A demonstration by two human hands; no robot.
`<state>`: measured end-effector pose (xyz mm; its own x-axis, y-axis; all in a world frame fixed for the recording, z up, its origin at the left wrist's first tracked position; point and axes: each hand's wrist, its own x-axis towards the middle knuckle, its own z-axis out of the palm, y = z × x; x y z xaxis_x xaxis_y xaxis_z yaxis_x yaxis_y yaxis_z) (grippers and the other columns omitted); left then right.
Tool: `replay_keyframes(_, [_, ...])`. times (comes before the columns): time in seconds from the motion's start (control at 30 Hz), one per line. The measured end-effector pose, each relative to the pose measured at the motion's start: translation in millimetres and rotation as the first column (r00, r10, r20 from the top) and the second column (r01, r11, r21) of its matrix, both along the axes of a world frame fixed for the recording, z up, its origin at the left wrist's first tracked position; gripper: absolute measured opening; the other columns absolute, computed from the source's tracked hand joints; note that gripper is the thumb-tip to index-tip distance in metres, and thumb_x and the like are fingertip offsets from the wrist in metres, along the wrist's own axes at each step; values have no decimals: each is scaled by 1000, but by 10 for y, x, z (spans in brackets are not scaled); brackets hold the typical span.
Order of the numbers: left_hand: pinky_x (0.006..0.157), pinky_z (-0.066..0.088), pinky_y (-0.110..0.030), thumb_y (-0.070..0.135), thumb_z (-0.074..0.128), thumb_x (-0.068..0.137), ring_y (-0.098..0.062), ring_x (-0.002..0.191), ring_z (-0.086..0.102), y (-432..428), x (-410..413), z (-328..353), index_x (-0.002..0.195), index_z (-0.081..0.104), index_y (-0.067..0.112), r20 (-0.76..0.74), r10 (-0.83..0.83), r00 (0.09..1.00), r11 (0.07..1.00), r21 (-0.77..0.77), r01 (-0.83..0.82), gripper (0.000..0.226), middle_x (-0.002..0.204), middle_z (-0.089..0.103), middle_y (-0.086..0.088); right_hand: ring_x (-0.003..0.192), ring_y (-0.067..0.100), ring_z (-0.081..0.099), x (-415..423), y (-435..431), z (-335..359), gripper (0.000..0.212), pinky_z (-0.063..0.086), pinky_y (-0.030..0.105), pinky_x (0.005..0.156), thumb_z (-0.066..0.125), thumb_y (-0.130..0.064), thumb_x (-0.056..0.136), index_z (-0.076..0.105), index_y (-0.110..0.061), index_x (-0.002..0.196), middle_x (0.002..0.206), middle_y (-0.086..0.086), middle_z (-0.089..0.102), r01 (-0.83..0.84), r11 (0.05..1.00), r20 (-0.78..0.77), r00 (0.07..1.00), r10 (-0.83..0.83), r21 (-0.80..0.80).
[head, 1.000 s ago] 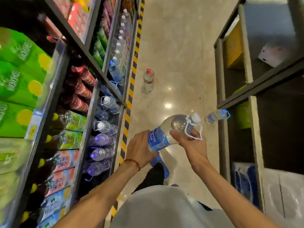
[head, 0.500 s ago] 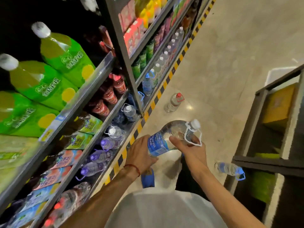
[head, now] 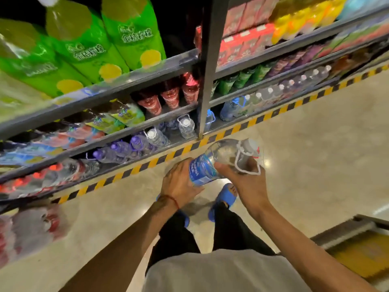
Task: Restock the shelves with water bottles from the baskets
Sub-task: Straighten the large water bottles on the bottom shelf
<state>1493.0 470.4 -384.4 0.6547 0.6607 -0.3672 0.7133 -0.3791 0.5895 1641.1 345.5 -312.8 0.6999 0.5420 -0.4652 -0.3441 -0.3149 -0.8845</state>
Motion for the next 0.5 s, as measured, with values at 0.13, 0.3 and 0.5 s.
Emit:
replay_keyframes(0.13, [97,44,-26,45,90,67,-18,122,59,42,-45,-162,139,51,24,-41,57,998,998,-21,-58,84,133,62,3,98,24,77,-6,132,-179,54,61,44,90,100,-30,65,76,-13,110,103,3,80,-18,999,-21,1000,18,-28])
replay_keyframes(0.3, [108,47,-39,40,94,64,-28,127,56,194,-177,-622,144,49,11,-67,85,994,996,-18,-87,96,137,60,-7,103,26,75,-79,349,-597,69,59,52,97,97,-45,59,74,-13,116,107,4,79,-59,995,-36,998,57,-76])
replay_keyframes(0.5, [106,43,-32,50,84,75,-19,128,52,512,-185,-1484,147,44,22,-68,44,997,998,-44,-47,88,138,56,2,105,25,76,-30,643,-1446,67,60,48,95,99,-30,64,71,-10,122,112,5,79,-109,993,-49,993,106,-54])
